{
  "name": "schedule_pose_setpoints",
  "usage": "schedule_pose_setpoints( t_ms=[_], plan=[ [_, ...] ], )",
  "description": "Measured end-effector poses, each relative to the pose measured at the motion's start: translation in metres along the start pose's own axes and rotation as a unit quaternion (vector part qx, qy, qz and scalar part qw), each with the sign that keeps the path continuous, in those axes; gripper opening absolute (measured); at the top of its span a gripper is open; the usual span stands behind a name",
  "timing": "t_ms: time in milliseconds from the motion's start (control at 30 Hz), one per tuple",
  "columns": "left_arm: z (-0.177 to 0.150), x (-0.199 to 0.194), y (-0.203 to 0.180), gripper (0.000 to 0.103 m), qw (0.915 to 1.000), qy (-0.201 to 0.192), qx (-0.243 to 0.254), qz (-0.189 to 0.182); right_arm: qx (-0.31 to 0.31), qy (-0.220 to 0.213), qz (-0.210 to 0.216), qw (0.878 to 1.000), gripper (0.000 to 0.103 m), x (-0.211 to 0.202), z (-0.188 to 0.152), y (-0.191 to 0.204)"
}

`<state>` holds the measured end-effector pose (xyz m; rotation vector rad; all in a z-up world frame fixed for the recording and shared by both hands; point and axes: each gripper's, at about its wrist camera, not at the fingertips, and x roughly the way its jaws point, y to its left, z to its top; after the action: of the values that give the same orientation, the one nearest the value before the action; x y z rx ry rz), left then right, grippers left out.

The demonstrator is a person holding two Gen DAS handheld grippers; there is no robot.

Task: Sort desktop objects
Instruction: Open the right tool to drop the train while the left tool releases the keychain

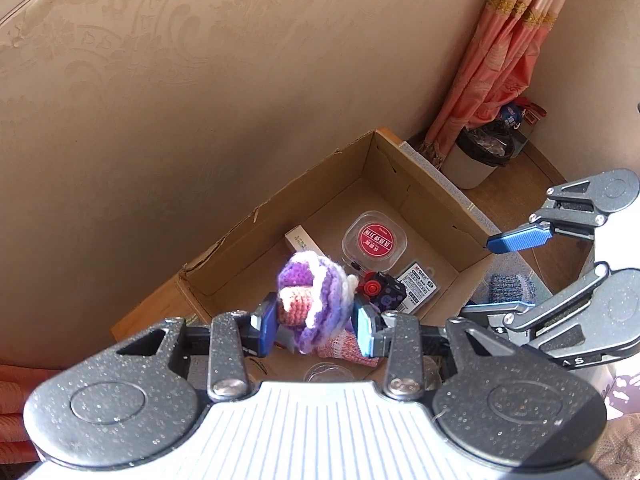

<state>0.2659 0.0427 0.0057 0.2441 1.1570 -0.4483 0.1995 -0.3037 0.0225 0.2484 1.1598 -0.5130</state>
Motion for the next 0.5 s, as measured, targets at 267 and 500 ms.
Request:
schedule_pose_setpoints(
  t_ms=[267, 500],
  plan=[
    [0.001, 0.017, 0.007, 0.038, 0.9998, 0.016, 0.000, 0.013, -0.001, -0.005, -0.005, 1.000, 0.067, -0.007, -0.005, 0.002],
    [0.003, 0.025, 0.017, 0.074, 0.9988, 0.016, -0.013, 0.045, 0.003, -0.007, -0.010, 1.000, 0.068, -0.011, -0.008, -0.002]
  ],
)
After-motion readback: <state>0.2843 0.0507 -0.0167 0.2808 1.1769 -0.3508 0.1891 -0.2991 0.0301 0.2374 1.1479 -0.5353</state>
